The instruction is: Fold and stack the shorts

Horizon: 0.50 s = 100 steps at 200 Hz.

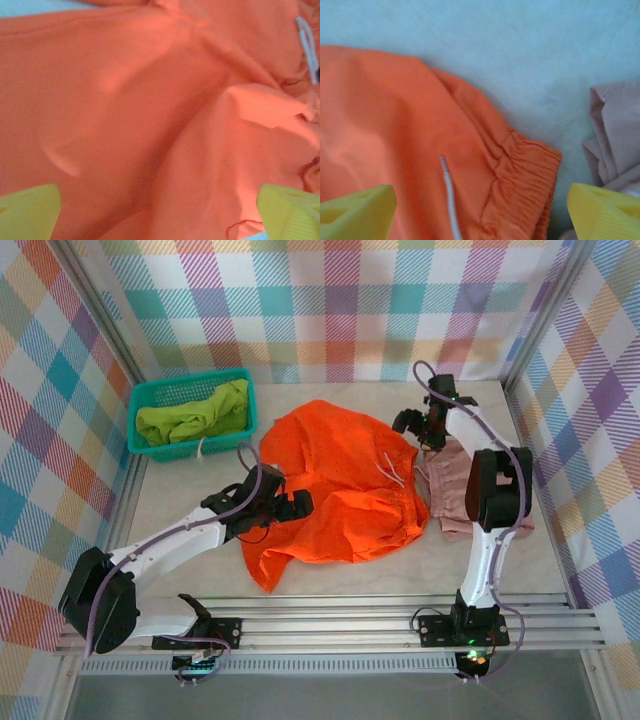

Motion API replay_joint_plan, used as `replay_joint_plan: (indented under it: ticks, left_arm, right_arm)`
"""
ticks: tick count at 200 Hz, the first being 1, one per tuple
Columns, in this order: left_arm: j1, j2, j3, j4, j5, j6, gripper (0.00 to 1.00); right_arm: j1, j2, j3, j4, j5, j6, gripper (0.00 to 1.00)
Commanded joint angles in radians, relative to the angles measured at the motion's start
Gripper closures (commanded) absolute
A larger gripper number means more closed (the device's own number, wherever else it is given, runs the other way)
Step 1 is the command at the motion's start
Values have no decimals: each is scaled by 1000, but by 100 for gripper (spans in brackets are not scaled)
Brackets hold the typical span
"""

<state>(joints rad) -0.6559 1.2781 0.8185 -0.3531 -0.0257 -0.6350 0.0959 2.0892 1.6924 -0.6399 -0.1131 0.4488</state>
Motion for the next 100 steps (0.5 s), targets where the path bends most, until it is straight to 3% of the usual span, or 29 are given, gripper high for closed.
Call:
replay_joint_plan:
  ticks: [1,52,100]
  left_arm:
    - [9,-23,-28,-18,-25,0,0]
    - [12,-47,-59,-25,-39,-5,0]
    - [15,-61,-74,-31,-55,-8,0]
  right_arm:
    - [2,22,20,-44,13,66,14]
    - [-1,54,1,-28,16,133,20]
    - [-1,84,-4,3,-47,184,39]
